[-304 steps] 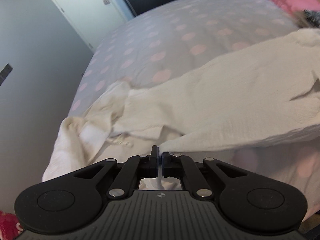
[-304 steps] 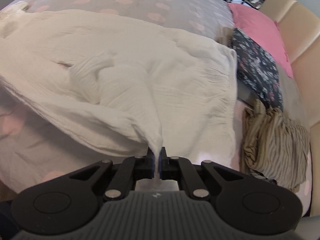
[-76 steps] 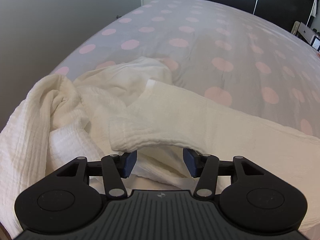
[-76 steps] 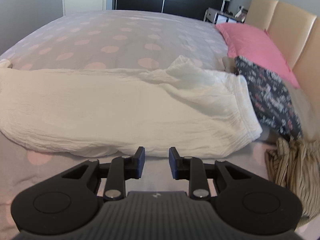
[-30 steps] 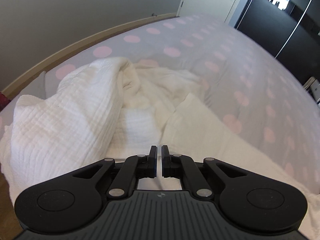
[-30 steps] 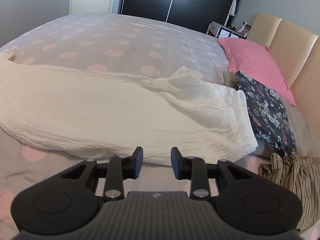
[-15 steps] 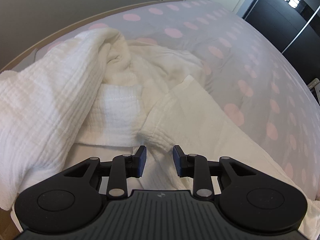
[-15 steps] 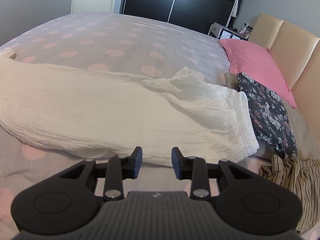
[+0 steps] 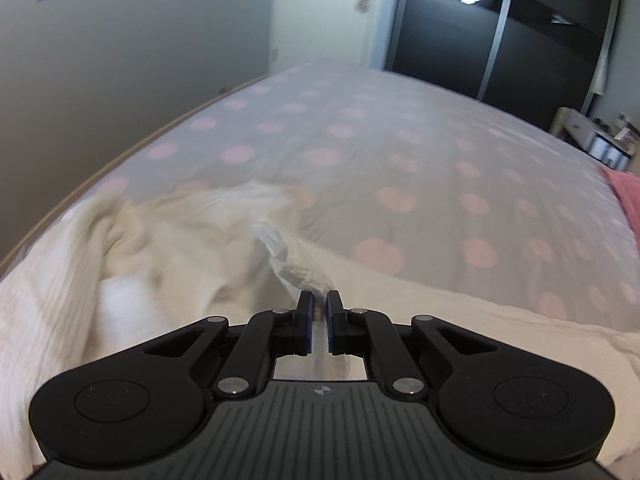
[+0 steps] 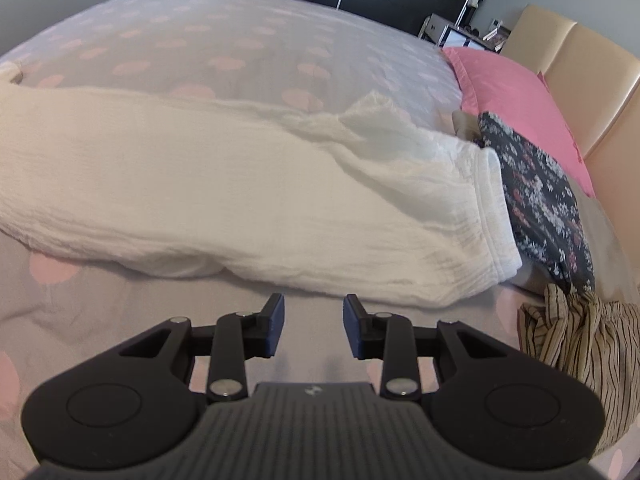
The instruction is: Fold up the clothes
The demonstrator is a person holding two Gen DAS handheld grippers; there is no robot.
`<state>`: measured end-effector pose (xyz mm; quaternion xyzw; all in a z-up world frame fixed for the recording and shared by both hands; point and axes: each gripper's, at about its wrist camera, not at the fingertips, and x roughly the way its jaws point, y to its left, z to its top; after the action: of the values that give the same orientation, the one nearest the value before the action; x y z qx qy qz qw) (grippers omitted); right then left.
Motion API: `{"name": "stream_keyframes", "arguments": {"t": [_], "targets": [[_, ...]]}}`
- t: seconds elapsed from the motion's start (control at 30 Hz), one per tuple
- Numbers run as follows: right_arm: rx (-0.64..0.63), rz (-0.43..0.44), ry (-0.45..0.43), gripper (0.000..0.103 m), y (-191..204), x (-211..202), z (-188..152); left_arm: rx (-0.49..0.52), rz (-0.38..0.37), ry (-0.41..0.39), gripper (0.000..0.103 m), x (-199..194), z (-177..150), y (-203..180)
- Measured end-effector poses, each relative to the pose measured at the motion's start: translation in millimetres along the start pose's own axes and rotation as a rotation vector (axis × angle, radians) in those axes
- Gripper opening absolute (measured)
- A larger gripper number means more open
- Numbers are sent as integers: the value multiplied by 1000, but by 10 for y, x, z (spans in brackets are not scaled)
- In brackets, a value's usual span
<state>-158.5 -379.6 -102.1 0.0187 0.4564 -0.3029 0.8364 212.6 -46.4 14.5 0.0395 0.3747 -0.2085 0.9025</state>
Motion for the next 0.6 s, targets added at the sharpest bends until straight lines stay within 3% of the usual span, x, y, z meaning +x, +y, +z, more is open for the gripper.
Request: {"name": "stream_keyframes", "arguments": {"t": [0.13,0.27,0.43,0.6], "targets": [[21,6,67,36,-26,100,-60,116,-90,-40,4,-82,-88,-518],[34,27,99,37,-7,150,-80,245,-167,-25,4,-67,-365,-1068],[10,66,93,37,72,156,-90,494,-217,62,4,79,-993,-1711],[68,162,20,35,120,144,-88,681,-224,164,5,235,-1556,-1958]]}}
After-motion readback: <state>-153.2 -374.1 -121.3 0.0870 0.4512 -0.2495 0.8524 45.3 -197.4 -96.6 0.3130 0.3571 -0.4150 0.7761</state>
